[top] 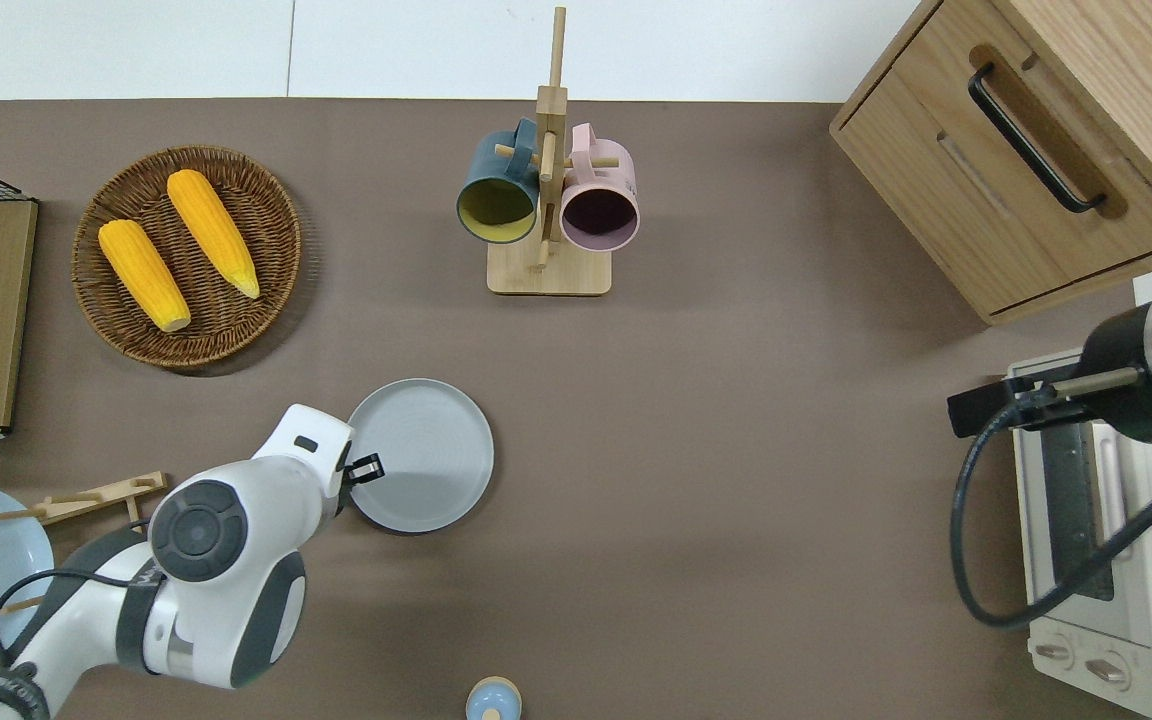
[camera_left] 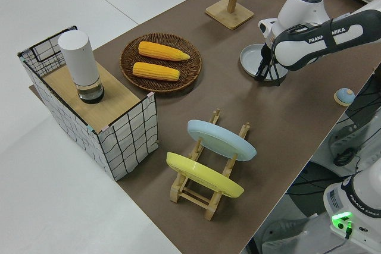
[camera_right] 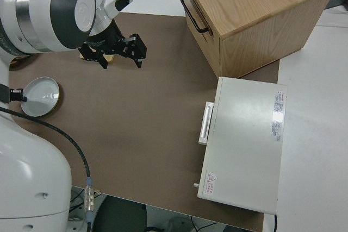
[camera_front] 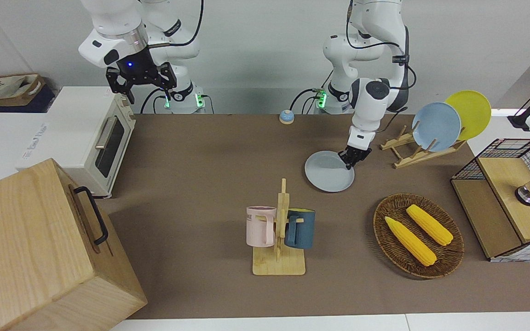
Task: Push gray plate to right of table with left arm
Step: 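Push the gray plate with the left gripper across the table toward the toaster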
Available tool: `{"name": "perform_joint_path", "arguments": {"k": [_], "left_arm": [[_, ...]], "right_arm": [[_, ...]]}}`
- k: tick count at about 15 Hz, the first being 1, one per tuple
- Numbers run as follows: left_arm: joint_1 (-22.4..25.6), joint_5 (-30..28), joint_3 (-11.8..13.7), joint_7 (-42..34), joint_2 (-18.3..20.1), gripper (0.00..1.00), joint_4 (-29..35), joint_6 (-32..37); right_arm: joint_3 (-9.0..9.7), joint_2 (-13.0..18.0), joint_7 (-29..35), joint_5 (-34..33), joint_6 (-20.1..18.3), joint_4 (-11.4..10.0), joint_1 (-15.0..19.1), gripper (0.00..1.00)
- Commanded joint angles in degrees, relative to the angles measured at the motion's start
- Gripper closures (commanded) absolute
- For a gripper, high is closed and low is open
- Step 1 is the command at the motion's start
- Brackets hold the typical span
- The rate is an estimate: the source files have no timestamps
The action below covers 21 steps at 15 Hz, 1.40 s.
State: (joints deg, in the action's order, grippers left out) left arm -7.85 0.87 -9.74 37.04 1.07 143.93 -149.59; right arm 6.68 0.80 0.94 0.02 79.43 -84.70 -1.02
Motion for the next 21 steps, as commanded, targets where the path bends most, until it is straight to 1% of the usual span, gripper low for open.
{"name": "perform_joint_path", "arguments": {"k": [1, 3, 4, 5, 7, 8, 11, 12, 16, 17, 18, 19, 21], "left_arm": [[-8.6, 1.5, -0.1, 13.1, -6.1, 1.0, -5.2, 0.6], [-14.2, 2.0, 0.0, 19.5, -8.4, 1.0, -8.2, 3.2], [-15.6, 2.9, 0.0, 22.0, -9.6, 1.0, -10.0, 3.9], [-18.1, 4.5, 0.0, 26.6, -11.5, 1.0, -12.8, 5.9], [-21.7, 6.7, 0.0, 33.6, -15.2, 1.0, -17.6, 8.2], [-23.4, 7.0, 0.0, 36.0, -16.3, 1.0, -19.2, 8.4], [-27.3, 8.1, 0.0, 42.0, -19.0, 1.0, -23.9, 11.2], [-28.7, 8.2, 0.0, 44.0, -20.4, 1.0, -26.7, 12.9], [-33.7, 8.4, 0.1, 50.5, -24.4, 1.0, -32.8, 14.2], [-34.6, 9.4, 0.1, 52.2, -25.4, 1.0, -34.0, 14.2], [-34.6, 11.3, 0.0, 54.3, -25.8, 1.0, -34.7, 14.3], [-34.8, 12.0, 0.0, 55.2, -25.8, 1.0, -34.8, 14.3], [-35.2, 11.9, 0.0, 55.4, -25.7, 1.0, -34.9, 14.5]], "right_arm": [[0.79, 0.2, 0.7, 0.3, -0.8, 0.5, 1.1, 0.017], [0.79, 0.2, 0.7, 0.3, -0.8, 0.5, 1.1, 0.017], [0.79, 0.2, 0.7, 0.3, -0.8, 0.5, 1.1, 0.017], [0.79, 0.2, 0.7, 0.3, -0.8, 0.5, 1.1, 0.017], [0.79, 0.2, 0.7, 0.3, -0.8, 0.5, 1.1, 0.017], [0.87, 0.2, 0.7, 0.3, -0.8, 0.5, 1.1, 0.017], [0.79, 0.2, 0.7, 0.3, -0.8, 0.5, 1.1, 0.017], [0.79, 0.2, 0.7, 0.3, -0.8, 0.5, 1.1, 0.017], [0.79, 0.2, 0.7, 0.3, -0.8, 0.5, 1.1, 0.017], [0.79, 0.2, 0.7, 0.3, -0.8, 0.5, 1.1, 0.017], [0.79, 0.2, 0.7, 0.3, -0.8, 0.5, 1.1, 0.017], [0.79, 0.2, 0.7, 0.3, -0.8, 0.5, 1.1, 0.017], [0.87, 0.2, 0.7, 0.3, -0.8, 0.5, 1.1, 0.017]]}}
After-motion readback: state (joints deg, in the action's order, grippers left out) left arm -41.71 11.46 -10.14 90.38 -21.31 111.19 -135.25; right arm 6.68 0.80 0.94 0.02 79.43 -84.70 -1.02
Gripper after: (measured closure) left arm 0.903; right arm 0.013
